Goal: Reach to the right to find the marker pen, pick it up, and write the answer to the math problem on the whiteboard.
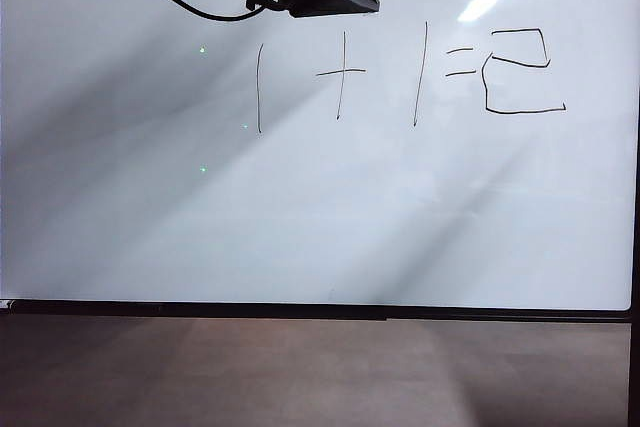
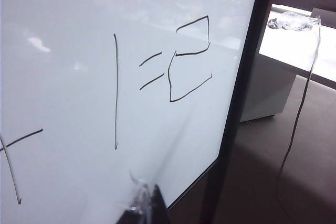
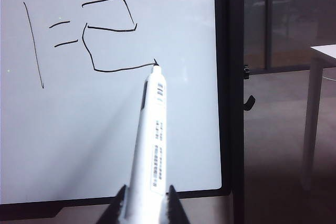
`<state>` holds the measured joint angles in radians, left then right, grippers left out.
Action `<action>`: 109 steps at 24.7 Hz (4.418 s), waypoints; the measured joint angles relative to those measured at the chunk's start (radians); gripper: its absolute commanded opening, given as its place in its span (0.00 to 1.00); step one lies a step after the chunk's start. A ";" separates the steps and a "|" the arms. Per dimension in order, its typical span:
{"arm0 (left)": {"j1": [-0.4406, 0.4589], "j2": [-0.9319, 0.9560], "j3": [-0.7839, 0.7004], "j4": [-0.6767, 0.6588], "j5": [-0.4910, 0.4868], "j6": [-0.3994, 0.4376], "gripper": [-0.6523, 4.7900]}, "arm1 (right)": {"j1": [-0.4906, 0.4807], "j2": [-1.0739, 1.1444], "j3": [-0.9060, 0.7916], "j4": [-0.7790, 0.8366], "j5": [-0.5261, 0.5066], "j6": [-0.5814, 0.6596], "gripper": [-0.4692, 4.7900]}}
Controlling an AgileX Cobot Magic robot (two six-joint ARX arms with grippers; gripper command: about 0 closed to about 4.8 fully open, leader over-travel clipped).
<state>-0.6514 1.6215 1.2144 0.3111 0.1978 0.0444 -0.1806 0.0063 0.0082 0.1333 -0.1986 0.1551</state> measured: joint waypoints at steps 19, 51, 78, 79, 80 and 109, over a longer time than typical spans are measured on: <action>0.000 -0.301 -0.002 -0.359 0.000 0.000 0.11 | 0.000 0.000 0.000 0.000 -0.004 0.000 0.09; 0.718 -1.326 -0.935 -0.277 -0.115 -0.005 0.11 | 0.000 0.000 0.000 0.004 -0.005 0.000 0.09; 0.719 -1.619 -1.207 -0.278 -0.172 -0.127 0.11 | 0.000 -0.003 0.000 0.004 -0.005 -0.001 0.09; 0.719 -1.619 -1.207 -0.278 -0.172 -0.127 0.11 | 0.000 -0.003 0.000 0.004 -0.005 -0.001 0.09; 0.719 -1.619 -1.207 -0.278 -0.172 -0.127 0.11 | 0.000 -0.003 0.000 0.004 -0.005 -0.001 0.09; 0.669 -1.618 -1.207 -0.278 -0.153 -0.056 0.11 | 0.000 -0.003 0.000 0.004 -0.005 -0.001 0.09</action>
<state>0.0174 0.0032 0.0078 0.0330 0.0448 -0.0116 -0.1802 0.0032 0.0082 0.1375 -0.2031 0.1543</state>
